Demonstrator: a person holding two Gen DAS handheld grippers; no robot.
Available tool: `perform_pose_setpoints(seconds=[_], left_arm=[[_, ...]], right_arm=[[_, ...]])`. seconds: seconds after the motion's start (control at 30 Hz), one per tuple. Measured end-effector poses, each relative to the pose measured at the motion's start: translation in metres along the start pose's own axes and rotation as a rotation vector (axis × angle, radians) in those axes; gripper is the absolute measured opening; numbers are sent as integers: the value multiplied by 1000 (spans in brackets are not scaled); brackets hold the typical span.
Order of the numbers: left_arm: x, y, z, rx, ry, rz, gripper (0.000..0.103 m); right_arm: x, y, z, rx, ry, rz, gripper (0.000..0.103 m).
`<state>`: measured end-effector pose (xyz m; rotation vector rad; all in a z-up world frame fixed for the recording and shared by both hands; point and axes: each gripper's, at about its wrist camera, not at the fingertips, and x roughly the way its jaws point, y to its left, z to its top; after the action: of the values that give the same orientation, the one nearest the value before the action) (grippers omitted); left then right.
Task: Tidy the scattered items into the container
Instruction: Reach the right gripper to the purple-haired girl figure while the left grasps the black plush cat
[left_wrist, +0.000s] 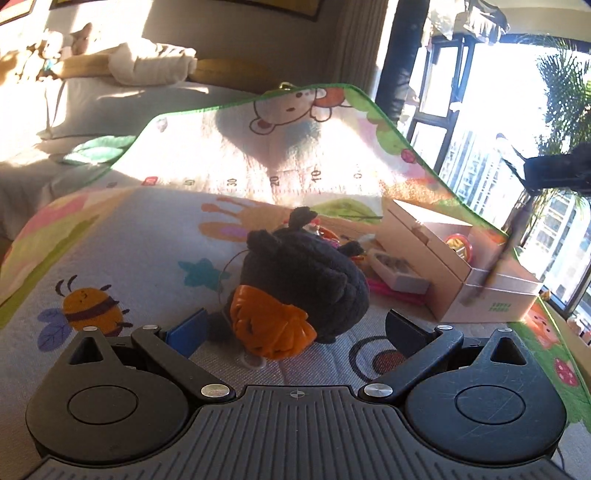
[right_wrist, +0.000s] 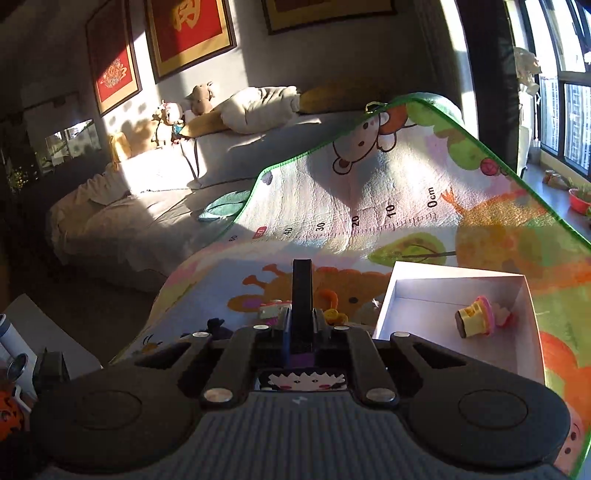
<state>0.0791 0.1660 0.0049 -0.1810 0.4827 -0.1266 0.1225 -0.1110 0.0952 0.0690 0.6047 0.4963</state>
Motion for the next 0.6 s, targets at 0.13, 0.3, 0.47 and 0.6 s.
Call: perform_pose_setpoints(seconds=[0.13, 0.3, 0.47, 0.6], left_arm=[[-11, -22, -2, 86, 17, -49, 103], [-12, -62, -6, 190, 70, -104, 103], [-11, -81, -9, 275, 89, -16, 103], [-3, -64, -1, 227, 98, 98, 103]], right_arm=[[-37, -23, -27, 58, 12, -26, 10], [-27, -54, -47, 154, 67, -26, 13], [-25, -70, -70, 185, -34, -93, 51], [-17, -69, -103, 92, -56, -222, 57]])
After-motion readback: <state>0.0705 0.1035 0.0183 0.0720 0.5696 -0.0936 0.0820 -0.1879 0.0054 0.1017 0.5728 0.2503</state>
